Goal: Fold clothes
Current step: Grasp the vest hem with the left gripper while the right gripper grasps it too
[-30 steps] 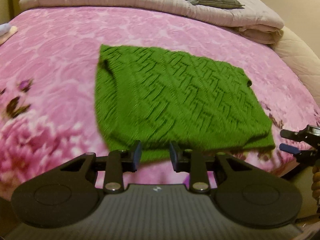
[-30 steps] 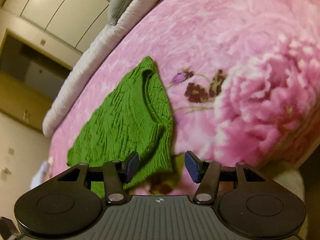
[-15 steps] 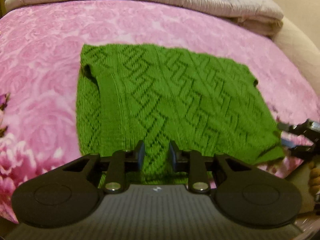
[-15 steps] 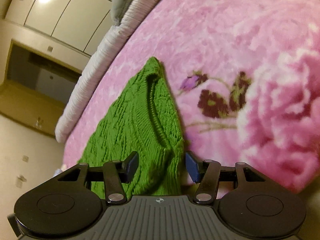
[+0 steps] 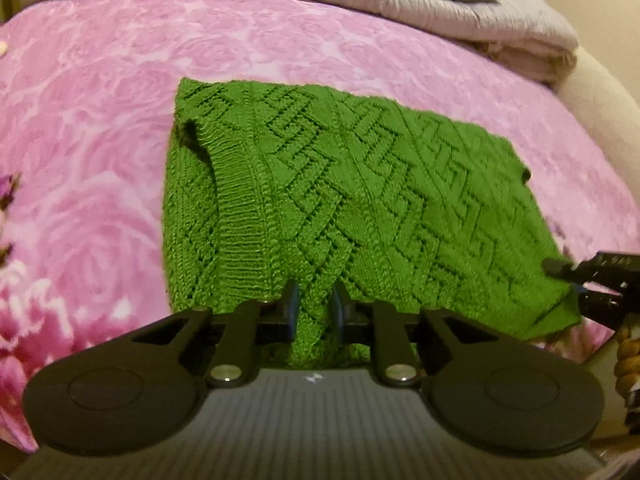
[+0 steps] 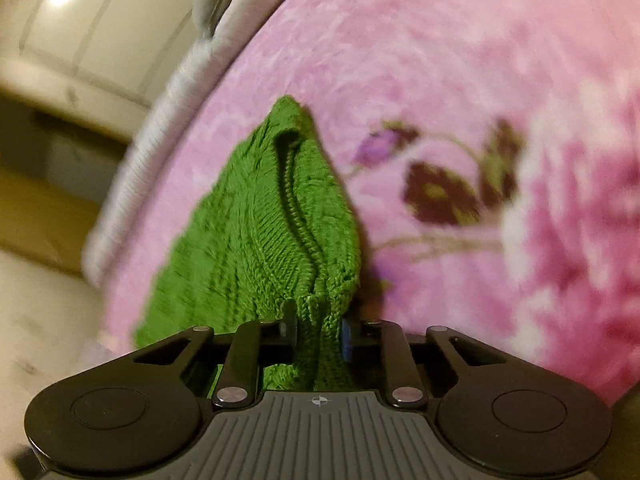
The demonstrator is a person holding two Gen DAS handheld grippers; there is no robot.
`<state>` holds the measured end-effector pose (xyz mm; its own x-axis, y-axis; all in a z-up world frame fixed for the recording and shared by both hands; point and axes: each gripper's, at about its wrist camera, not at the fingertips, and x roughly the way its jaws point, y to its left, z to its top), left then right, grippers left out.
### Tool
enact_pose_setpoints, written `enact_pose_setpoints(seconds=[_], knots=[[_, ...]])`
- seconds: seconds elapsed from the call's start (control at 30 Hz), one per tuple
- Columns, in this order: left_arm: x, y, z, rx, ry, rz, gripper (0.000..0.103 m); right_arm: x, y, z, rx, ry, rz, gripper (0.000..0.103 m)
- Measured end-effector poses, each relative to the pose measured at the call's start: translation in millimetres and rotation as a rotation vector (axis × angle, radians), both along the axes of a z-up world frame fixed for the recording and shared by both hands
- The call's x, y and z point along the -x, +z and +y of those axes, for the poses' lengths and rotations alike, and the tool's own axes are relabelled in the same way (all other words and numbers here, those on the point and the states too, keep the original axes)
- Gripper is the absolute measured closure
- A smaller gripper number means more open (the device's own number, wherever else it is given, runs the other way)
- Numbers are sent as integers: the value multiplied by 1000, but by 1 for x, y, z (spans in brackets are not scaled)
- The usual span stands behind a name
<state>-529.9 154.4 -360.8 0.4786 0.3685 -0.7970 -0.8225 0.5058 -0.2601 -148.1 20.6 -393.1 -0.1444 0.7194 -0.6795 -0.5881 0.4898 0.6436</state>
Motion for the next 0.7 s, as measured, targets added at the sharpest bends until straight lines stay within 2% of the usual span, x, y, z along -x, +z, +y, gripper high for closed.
enact_pose_setpoints(seconds=[0.07,0.1,0.13,0.2,0.3,0.4,0.5,0.63,0.7], knots=[[10,2,3,18,29,-44,87,23,23,15,58,73,-212,87],[17,3,4,26,44,-67,87,45,34,19,54,129,-359,88],[24,4,5,36,64,-89,87,66,45,24,50,185,-506,88],[39,4,9,61,108,-135,87,119,60,22,-26,318,-792,88],[64,4,15,111,167,-228,87,175,71,20,-168,497,-951,88],[78,7,16,124,194,-288,87,213,67,18,-262,661,-963,88],[84,8,14,122,202,-307,87,233,47,29,-244,791,-887,86],[88,10,13,130,207,-332,87,236,31,46,-195,881,-813,76],[84,12,13,130,196,-342,86,226,38,45,-209,870,-768,69]])
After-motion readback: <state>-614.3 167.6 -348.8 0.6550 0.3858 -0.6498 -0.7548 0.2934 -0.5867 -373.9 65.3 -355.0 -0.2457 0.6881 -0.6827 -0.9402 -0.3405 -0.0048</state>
